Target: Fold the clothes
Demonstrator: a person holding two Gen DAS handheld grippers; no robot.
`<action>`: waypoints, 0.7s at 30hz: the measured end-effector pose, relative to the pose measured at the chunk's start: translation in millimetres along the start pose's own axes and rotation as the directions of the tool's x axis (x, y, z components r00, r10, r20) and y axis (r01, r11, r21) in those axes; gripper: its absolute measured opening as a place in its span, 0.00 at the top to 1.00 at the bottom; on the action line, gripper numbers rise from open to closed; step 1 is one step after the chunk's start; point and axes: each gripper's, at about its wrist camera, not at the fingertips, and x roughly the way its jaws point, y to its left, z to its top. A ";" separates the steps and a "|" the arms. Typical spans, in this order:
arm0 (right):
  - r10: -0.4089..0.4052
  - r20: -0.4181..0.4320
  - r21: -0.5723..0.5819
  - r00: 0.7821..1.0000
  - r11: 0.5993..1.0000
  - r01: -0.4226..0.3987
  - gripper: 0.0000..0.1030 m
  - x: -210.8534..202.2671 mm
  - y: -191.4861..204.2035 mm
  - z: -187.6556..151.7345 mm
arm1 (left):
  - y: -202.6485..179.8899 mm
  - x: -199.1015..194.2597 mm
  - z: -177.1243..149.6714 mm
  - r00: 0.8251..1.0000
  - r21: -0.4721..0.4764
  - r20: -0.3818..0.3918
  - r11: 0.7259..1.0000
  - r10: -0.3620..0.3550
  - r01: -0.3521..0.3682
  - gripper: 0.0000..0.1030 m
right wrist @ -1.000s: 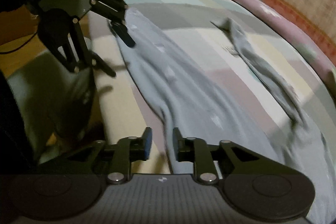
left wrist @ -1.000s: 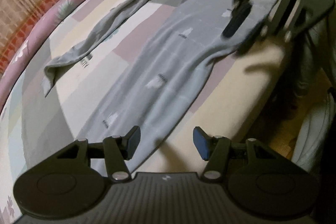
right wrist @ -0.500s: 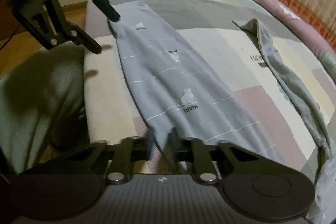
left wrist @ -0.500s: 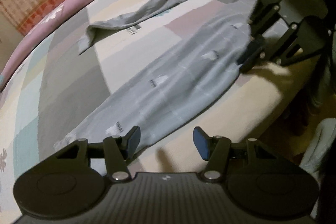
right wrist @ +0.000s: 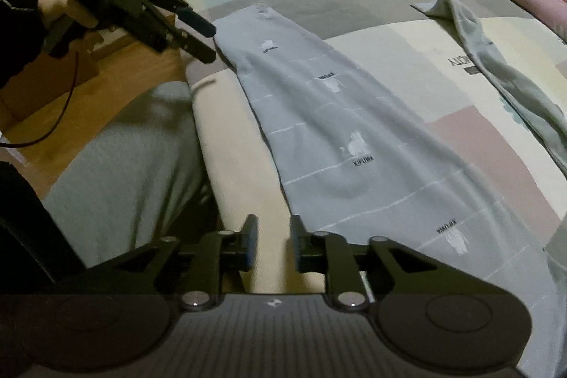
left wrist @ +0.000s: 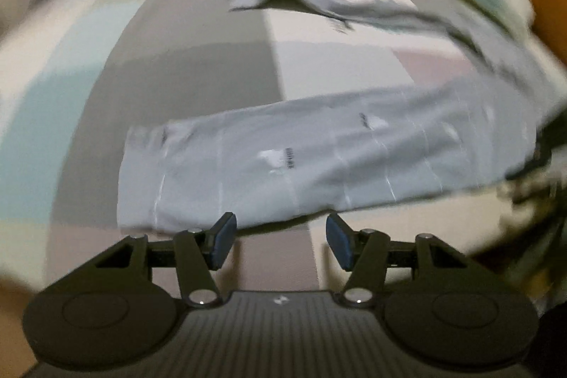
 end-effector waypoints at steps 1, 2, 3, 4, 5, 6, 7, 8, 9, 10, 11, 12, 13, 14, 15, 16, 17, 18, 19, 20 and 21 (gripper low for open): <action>-0.008 0.002 -0.004 1.000 1.000 0.008 0.72 -0.3 1.0 -1.2 | 10.7 0.6 -2.6 1.000 -0.068 0.002 0.998 -0.018 0.018 0.45; -0.019 0.005 -0.010 1.000 1.000 0.019 0.72 0.3 1.5 -0.9 | 21.3 1.1 -5.2 0.999 -0.135 0.006 0.990 -0.036 0.036 0.45; -0.033 0.009 -0.018 0.999 0.999 0.034 0.72 1.1 1.7 0.5 | 32.0 1.7 -7.7 0.999 -0.202 0.010 0.978 -0.053 0.054 0.45; -0.050 0.013 -0.031 0.999 0.998 0.050 0.72 2.6 2.6 1.9 | 42.6 2.2 -10.3 0.997 -0.267 0.016 0.961 -0.071 0.072 0.45; -0.068 0.014 -0.053 0.998 0.996 0.069 0.72 4.1 5.1 3.6 | 49.1 2.2 -12.0 0.998 -0.307 0.020 0.949 -0.064 0.067 0.45; -0.086 0.015 -0.080 0.996 0.993 0.087 0.72 5.0 8.3 5.3 | 55.8 0.7 -14.1 0.998 -0.343 0.028 0.937 -0.054 0.060 0.46; -0.104 0.017 -0.106 0.994 0.989 0.105 0.72 5.8 11.6 7.1 | 62.2 -0.6 -15.7 0.998 -0.374 0.040 0.926 -0.047 0.058 0.46; -0.122 0.019 -0.132 0.992 0.984 0.123 0.72 6.7 14.9 8.8 | 68.6 -1.9 -17.3 0.998 -0.404 0.051 0.913 -0.039 0.057 0.46; -0.131 0.022 -0.152 0.991 0.979 0.133 0.72 8.2 17.3 11.1 | 75.1 -2.2 -18.8 0.997 -0.439 0.061 0.897 -0.036 0.059 0.46; -0.131 0.025 -0.167 0.991 0.977 0.134 0.72 10.4 18.8 13.8 | 81.3 -0.9 -19.7 0.997 -0.466 0.070 0.882 -0.039 0.067 0.46; -0.128 0.027 -0.177 0.991 0.975 0.131 0.72 12.9 19.9 16.6 | 87.0 3.4 -20.3 0.996 -0.486 0.078 0.870 -0.051 0.083 0.48; -0.125 0.030 -0.183 0.992 0.975 0.128 0.72 15.7 20.8 19.2 | 92.6 8.0 -20.9 0.994 -0.504 0.085 0.858 -0.064 0.099 0.48; -0.125 0.034 -0.188 0.992 0.974 0.129 0.72 18.3 21.9 21.6 | 98.3 12.5 -21.5 0.993 -0.522 0.093 0.845 -0.077 0.115 0.48; -0.124 0.039 -0.193 0.991 0.973 0.130 0.72 20.8 22.9 24.0 | 101.3 17.9 -21.9 0.991 -0.525 0.100 0.841 -0.093 0.132 0.48; -0.125 0.044 -0.197 0.991 0.972 0.132 0.72 22.8 23.9 26.0 | 104.3 19.9 -21.9 0.989 -0.533 0.116 0.834 -0.095 0.143 0.47; -0.127 0.050 -0.201 0.991 0.970 0.134 0.72 24.3 25.1 27.6 | 107.3 21.5 -21.8 0.987 -0.541 0.132 0.827 -0.096 0.153 0.47; -0.132 0.055 -0.209 0.990 0.968 0.140 0.72 26.3 27.0 29.3 | 110.3 23.2 -21.8 0.984 -0.550 0.149 0.819 -0.096 0.164 0.47; -0.140 0.060 -0.221 0.988 0.964 0.150 0.72 28.6 29.2 30.9 | 112.5 24.1 -21.1 0.983 -0.563 0.159 0.810 -0.090 0.165 0.50; -0.153 0.065 -0.235 0.986 0.958 0.164 0.72 31.3 31.9 32.5 | 114.0 25.7 -21.0 0.982 -0.571 0.168 0.804 -0.082 0.165 0.52; -0.169 0.065 -0.253 0.983 0.951 0.180 0.72 34.7 34.9 34.0 | 115.4 27.3 -20.8 0.981 -0.579 0.178 0.799 -0.074 0.165 0.55; -0.185 0.065 -0.274 0.981 0.941 0.196 0.72 38.2 37.9 35.0 | 115.5 27.4 -20.8 0.982 -0.579 0.178 0.800 -0.061 0.155 0.60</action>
